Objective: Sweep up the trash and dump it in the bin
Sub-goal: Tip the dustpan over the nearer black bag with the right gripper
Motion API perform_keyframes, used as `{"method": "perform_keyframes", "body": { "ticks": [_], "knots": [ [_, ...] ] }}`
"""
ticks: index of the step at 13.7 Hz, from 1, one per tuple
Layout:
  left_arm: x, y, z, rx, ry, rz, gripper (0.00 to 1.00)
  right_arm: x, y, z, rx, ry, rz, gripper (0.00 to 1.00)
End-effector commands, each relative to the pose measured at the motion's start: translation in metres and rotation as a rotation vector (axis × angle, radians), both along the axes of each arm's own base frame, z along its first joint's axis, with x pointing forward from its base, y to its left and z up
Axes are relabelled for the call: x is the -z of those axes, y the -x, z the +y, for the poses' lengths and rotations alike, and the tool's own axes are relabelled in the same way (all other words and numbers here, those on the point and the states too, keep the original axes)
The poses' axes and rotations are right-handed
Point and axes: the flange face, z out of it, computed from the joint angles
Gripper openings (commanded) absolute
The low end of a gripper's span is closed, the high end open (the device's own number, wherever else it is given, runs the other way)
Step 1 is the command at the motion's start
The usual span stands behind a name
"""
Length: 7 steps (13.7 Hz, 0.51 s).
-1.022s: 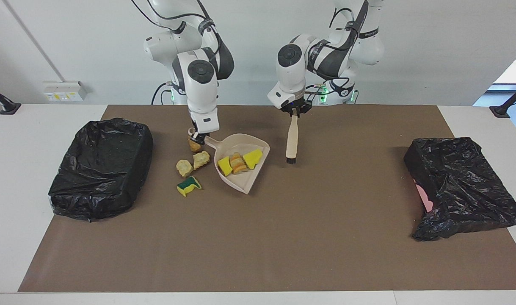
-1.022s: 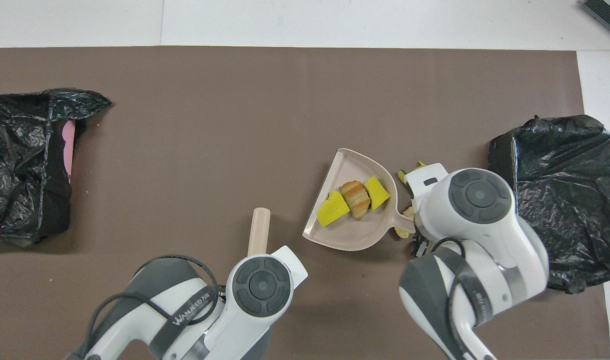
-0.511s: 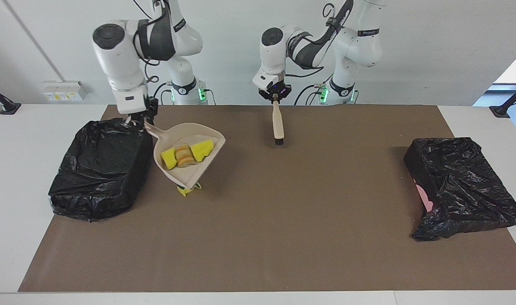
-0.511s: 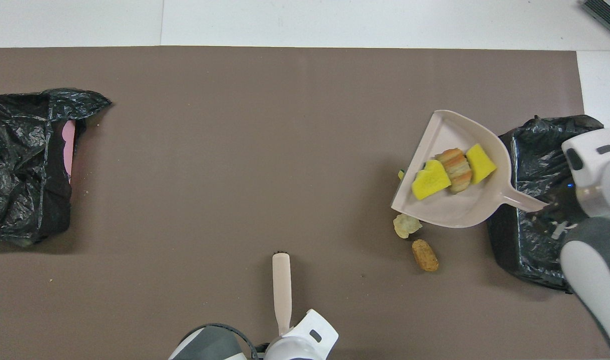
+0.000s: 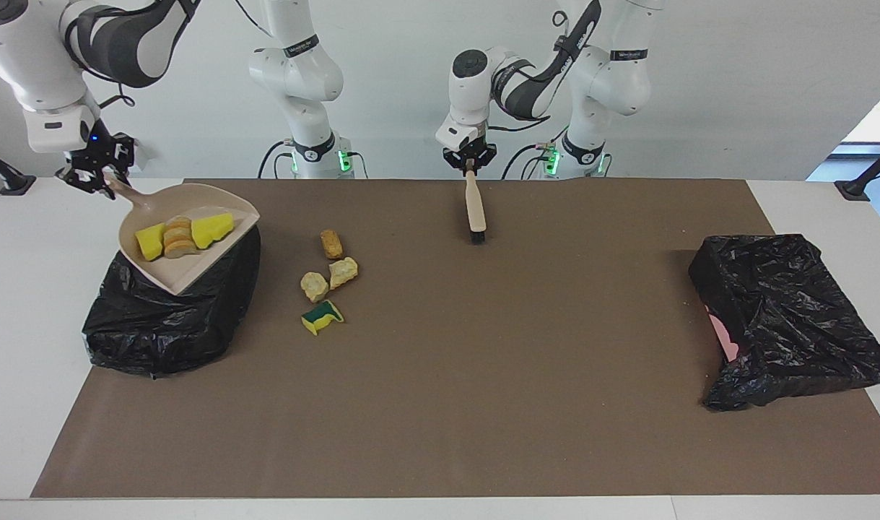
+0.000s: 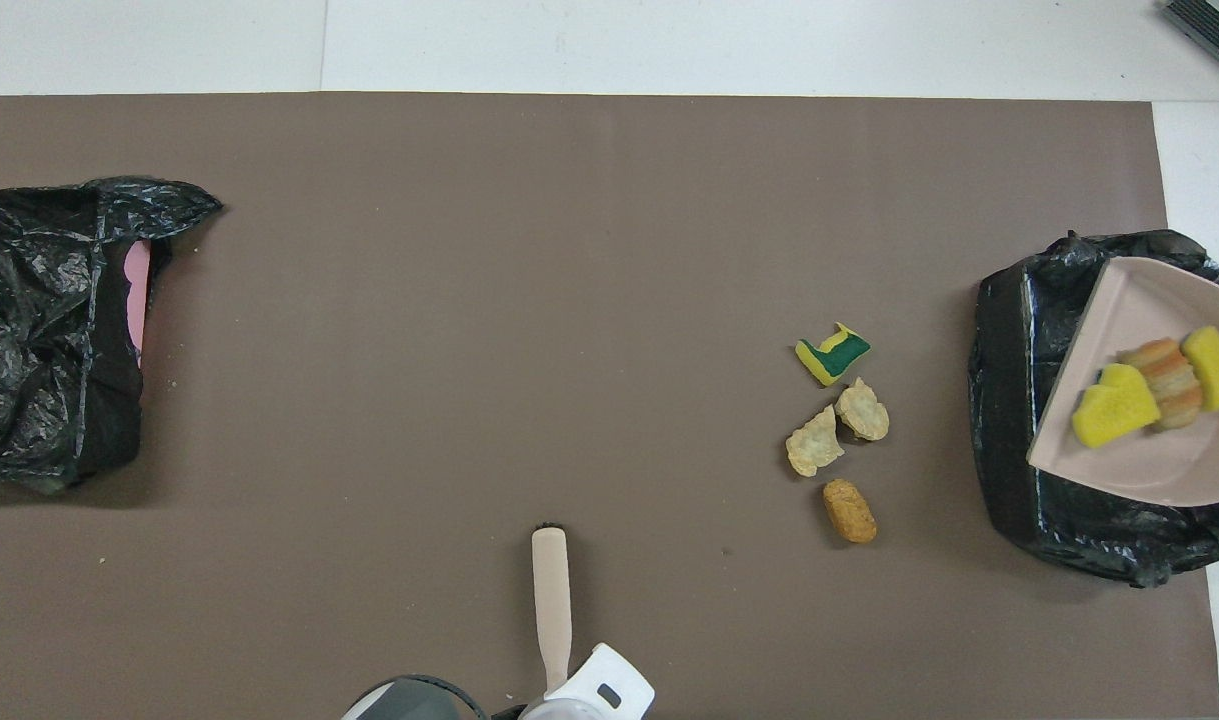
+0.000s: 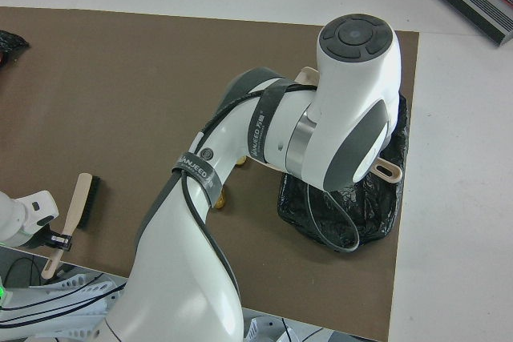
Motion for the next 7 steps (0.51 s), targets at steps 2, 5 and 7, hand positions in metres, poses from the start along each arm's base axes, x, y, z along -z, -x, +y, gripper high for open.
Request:
{"method": "perform_keyframes", "body": {
  "ticks": [2, 5, 7],
  "knots": [
    [0.0, 0.006, 0.005, -0.016, 0.047, -0.004, 0.0, -0.005, 0.005, -0.027, -0.141, 0.174, 0.085, 0.0],
    [0.001, 0.002, 0.006, -0.001, 0.066, 0.014, 0.04, 0.011, 0.007, -0.035, -0.224, 0.273, 0.139, 0.0],
    [0.003, 0.0, 0.007, -0.002, 0.076, 0.038, 0.1, 0.022, 0.005, -0.034, -0.343, 0.318, 0.177, 0.0]
  ]
}}
